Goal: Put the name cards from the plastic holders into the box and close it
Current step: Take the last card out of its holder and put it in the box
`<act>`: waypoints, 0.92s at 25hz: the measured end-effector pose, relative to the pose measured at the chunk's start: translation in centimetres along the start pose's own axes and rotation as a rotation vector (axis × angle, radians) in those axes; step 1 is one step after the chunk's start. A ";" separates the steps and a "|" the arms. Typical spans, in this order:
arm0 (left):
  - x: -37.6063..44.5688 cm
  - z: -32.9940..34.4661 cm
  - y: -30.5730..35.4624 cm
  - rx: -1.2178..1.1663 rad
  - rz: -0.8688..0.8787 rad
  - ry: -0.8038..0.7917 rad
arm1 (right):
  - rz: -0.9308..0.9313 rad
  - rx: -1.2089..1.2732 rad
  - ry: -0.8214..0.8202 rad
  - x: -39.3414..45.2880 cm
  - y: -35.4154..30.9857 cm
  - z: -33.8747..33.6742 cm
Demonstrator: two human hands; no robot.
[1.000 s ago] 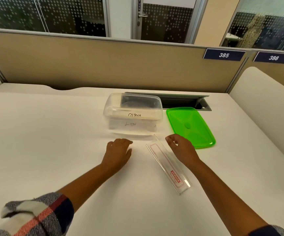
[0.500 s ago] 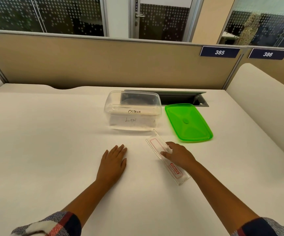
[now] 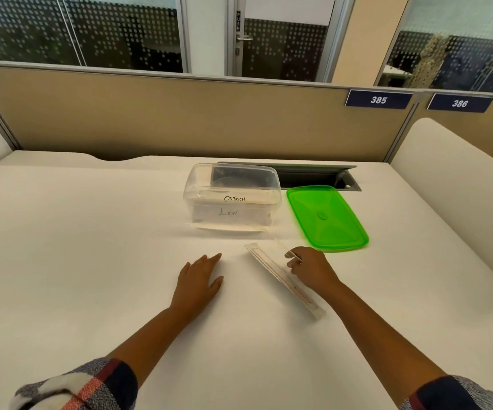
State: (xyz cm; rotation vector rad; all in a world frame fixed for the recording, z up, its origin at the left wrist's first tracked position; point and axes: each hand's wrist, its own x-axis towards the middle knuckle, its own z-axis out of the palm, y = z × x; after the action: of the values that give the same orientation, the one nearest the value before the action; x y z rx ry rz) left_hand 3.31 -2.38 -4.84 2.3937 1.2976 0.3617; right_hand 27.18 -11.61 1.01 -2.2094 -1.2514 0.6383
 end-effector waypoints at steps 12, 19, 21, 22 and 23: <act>2.9 -7.3 5.6 -0.845 -0.208 0.243 | -0.323 0.272 0.327 -1.9 -3.7 0.0; 1.6 -8.2 7.3 -0.691 0.214 0.208 | -0.162 0.681 -0.090 -1.7 -5.5 0.5; 2.1 -9.1 7.1 -0.726 0.129 0.124 | -0.070 0.728 -0.229 -1.5 -5.5 -0.1; 2.4 -9.5 6.6 -0.758 0.084 0.080 | -0.031 0.716 -0.290 -1.4 -5.3 -0.4; 2.7 -9.9 6.1 -0.789 0.059 0.052 | -0.002 0.692 -0.342 -1.4 -5.2 -0.6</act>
State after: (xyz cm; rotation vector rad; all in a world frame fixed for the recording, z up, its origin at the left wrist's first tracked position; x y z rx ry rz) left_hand 5.34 -1.01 6.82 1.7534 0.8683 0.7870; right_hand 23.66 -10.65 5.01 -1.5618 -0.9748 1.2672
